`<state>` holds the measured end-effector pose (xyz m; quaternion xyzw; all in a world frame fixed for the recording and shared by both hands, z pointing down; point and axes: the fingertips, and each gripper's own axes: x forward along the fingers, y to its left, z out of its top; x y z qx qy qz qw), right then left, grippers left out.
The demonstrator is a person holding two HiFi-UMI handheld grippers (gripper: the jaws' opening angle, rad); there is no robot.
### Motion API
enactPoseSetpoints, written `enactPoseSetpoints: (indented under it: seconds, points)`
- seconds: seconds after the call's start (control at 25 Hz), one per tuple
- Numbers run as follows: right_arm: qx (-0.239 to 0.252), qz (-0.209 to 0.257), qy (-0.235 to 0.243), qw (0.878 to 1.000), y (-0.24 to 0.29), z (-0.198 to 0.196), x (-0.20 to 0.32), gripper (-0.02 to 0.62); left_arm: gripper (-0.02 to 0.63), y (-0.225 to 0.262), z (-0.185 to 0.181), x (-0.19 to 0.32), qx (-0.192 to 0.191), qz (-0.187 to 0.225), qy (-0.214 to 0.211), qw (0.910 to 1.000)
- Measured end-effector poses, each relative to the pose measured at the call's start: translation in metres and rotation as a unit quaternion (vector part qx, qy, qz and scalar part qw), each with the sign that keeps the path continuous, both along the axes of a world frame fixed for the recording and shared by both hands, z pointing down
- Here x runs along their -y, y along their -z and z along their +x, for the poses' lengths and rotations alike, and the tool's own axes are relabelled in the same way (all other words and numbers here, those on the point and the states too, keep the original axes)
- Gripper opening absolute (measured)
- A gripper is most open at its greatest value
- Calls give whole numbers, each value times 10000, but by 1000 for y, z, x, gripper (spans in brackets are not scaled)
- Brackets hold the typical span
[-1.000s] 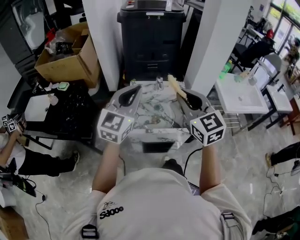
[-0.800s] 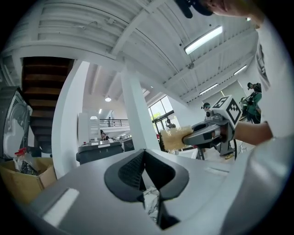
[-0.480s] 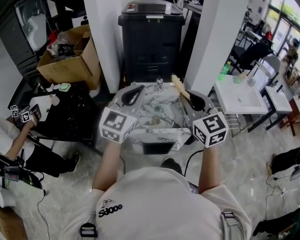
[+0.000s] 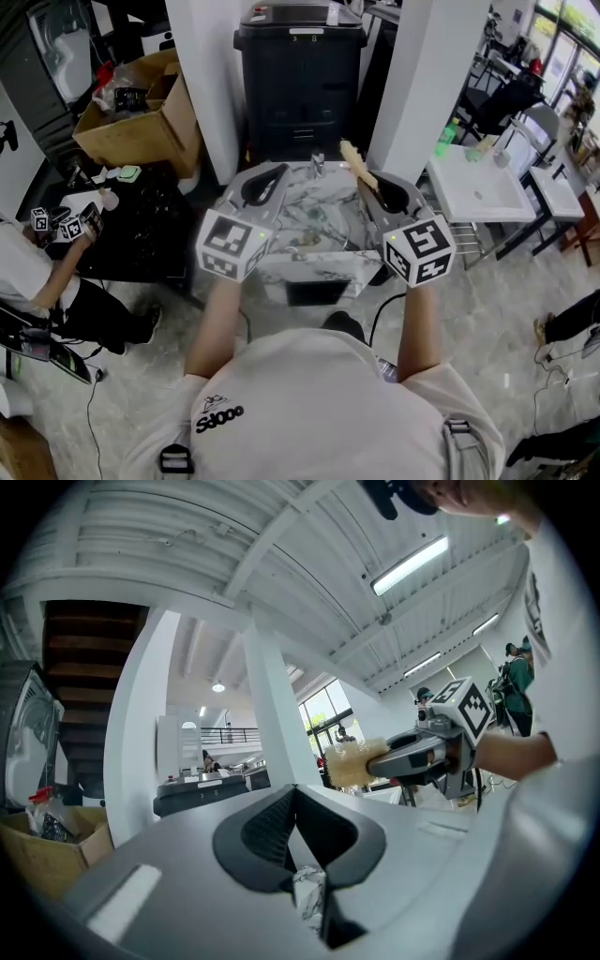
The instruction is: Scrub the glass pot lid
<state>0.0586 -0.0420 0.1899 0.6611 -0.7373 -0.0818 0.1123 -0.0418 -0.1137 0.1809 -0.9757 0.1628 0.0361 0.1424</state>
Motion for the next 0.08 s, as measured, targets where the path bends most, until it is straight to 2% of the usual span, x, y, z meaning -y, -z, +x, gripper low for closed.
enactPoseSetpoints:
  seconds: [0.08]
  points:
    - [-5, 21, -2, 10000, 1, 1, -1, 43, 11, 1, 0, -1, 6, 15, -4, 10000]
